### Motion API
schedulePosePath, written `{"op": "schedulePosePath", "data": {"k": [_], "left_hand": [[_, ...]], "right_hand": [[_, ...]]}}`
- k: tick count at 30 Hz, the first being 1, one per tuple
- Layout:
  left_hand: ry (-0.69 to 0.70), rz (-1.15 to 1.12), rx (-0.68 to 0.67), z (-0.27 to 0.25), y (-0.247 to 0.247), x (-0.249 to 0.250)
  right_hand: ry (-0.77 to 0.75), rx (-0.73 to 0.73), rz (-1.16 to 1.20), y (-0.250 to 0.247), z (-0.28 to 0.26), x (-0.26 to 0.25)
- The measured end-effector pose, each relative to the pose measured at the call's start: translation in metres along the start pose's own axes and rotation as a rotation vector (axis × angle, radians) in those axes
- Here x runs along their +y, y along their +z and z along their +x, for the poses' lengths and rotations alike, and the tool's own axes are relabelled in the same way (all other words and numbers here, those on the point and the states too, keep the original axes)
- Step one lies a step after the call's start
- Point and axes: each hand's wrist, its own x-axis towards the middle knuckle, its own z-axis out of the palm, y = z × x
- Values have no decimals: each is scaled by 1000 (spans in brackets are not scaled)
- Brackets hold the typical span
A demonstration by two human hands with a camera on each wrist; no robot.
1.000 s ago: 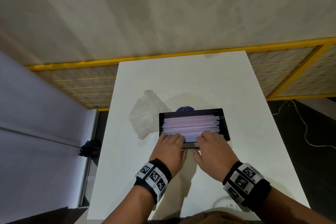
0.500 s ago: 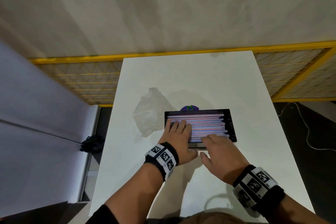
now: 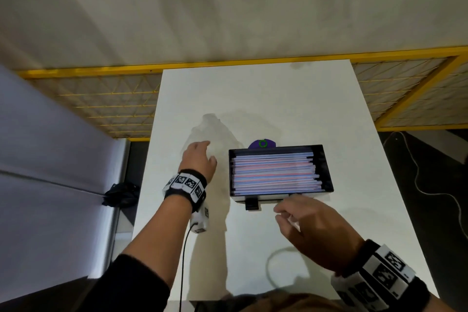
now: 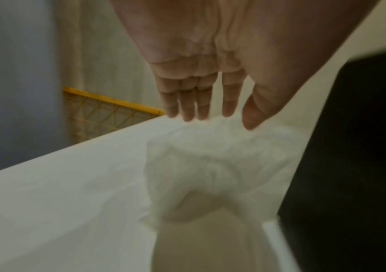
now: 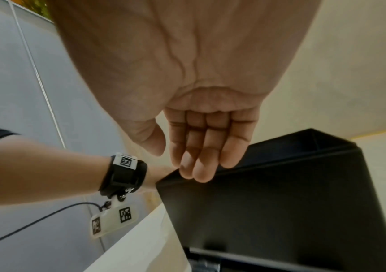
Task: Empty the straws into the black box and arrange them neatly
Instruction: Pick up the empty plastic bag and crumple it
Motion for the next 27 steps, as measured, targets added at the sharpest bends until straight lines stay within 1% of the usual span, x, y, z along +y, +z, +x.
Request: {"op": "schedulePosePath", "data": {"k": [1,3,5,8,11,12,15,17,18,20,22,23,24,26,27], "left_hand": [[-49,72,-79,5,8,-7],[-97,216,-205,8,25,-21],[-93,297,-237,3,41,-33],[-87,216,-165,-14,58,-51],[-131,177,-167,-33,63,-64],[-159,131,-167,-39,60,-67],[-248,-157,-83,-59,39,-66],[-248,-313,-1,-79,13,-59],[-215,-389,28,-89,-1,-53],[-81,-499,54,-108,-29,-34],[85,-570,22,-127,-54,-4],[160,-592,-4,-136,-65,12],[230,-594,-32,-144,-73,29],[384,-536,-81,-156,-82,59],[473,-487,-104,-160,-82,73]], "right_hand": [[17,-56,-10,3,-2,0],[56,-169,-26,12,-6,1],[81,-236,-31,18,-9,4],[97,-254,-16,22,-8,4],[66,-194,-13,23,-6,2],[49,-166,-2,22,-5,1],[22,-110,65,16,-2,0],[47,-128,108,10,3,0],[69,-138,142,7,6,-1],[113,-142,228,0,11,-4],[159,-128,345,-7,15,-10],[177,-106,441,-12,18,-14],[186,-75,571,-19,21,-19],[146,13,850,-34,31,-29],[130,61,936,-42,35,-31]]}}
